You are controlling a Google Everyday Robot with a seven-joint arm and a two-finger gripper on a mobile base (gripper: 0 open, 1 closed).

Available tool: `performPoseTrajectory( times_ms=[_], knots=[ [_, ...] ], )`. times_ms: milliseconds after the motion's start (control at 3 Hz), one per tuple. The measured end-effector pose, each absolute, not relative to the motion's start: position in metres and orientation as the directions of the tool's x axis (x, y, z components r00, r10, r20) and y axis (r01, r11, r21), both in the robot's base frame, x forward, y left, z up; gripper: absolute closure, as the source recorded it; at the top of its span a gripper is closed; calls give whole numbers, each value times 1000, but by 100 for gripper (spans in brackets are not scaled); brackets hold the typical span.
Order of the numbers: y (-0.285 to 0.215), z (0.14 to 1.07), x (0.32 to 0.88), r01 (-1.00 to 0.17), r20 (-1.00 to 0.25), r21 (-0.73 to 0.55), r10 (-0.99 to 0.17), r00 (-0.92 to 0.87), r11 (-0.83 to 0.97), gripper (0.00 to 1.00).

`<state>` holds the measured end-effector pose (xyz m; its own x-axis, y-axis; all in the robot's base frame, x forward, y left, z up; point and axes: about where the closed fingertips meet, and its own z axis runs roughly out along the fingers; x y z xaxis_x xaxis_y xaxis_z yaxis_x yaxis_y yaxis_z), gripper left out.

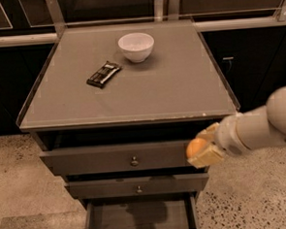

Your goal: Pick orange from bottom drawer and place on counter

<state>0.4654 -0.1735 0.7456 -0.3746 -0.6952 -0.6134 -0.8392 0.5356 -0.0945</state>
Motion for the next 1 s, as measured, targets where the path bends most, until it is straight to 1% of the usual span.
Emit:
performPoseTrajectory(
  times_ms=[333, 667, 1000],
  knots=[
    [-131, 818, 483, -868, -515, -209, -805, -294, 451, 100],
    [-97, 874, 502, -877, -424, -293, -874, -239, 382, 100],
    [-82, 918, 521, -865, -367, -354, -903, -221, 356, 100]
  ],
)
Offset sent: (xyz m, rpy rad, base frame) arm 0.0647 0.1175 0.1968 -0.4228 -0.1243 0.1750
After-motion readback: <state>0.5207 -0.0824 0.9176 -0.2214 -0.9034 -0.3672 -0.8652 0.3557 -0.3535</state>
